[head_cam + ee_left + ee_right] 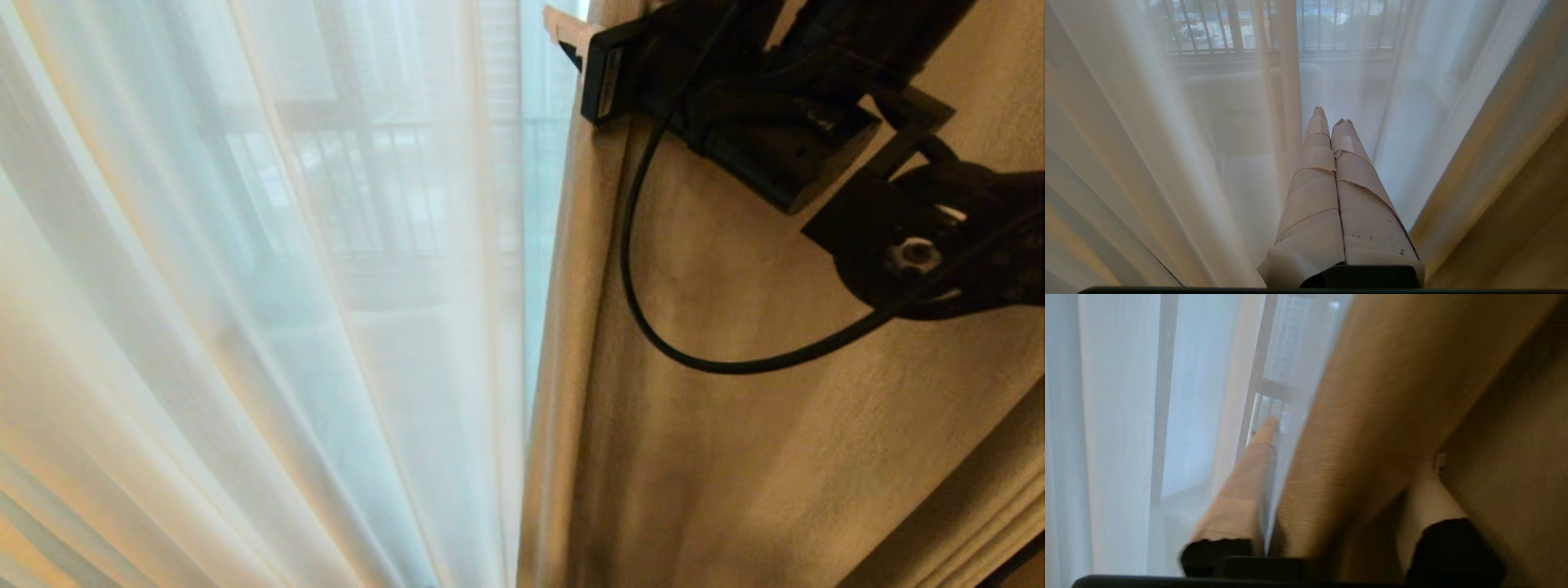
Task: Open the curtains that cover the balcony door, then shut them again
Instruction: Close the outer curtains on both sides
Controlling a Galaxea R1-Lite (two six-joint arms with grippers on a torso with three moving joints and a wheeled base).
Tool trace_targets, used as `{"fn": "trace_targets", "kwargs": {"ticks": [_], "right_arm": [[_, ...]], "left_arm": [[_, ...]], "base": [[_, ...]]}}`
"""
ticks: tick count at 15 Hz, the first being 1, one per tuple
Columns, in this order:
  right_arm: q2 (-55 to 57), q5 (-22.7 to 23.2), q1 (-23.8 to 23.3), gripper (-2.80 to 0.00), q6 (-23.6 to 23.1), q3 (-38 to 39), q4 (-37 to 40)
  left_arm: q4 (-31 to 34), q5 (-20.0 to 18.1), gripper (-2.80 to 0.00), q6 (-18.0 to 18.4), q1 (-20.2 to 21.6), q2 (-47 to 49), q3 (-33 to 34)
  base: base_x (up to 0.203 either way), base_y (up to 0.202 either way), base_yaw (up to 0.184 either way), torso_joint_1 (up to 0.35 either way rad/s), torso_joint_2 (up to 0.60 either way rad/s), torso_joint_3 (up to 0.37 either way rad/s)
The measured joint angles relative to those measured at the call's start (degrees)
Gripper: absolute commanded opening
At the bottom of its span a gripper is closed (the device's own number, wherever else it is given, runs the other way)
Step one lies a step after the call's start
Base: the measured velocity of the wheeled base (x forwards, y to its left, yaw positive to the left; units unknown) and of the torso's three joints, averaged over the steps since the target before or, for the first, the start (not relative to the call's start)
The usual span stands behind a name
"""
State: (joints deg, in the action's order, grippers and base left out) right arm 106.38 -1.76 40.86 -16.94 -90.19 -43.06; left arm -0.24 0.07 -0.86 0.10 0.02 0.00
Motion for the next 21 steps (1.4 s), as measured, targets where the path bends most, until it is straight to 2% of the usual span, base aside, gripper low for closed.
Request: {"fn": "trace_targets", "kwargs": {"ticks": [7, 17, 21], "right_arm": [[-9.36, -0.02, -0.01, 0.0, 0.0, 8.77, -0.45], [-33.55, -0.11, -0.03, 0.0, -0.06, 36.28, -0.44], [-41.97, -0.13, -0.85, 0.0, -0.07, 44.78, -0.77]], "left_arm": [[0.02, -0.02, -2.8, 0.01, -0.05, 0.0, 0.0], [0.0, 0.0, -2.8, 0.01, -0.02, 0.0, 0.0], [0.01, 0.0, -2.8, -0.01, -0.02, 0.0, 0.0]], "base": [[0.0, 0.0, 0.0, 0.0, 0.0, 0.0], [0.0, 0.0, 0.0, 0.0, 0.0, 0.0], [0.0, 0.0, 0.0, 0.0, 0.0, 0.0]]}}
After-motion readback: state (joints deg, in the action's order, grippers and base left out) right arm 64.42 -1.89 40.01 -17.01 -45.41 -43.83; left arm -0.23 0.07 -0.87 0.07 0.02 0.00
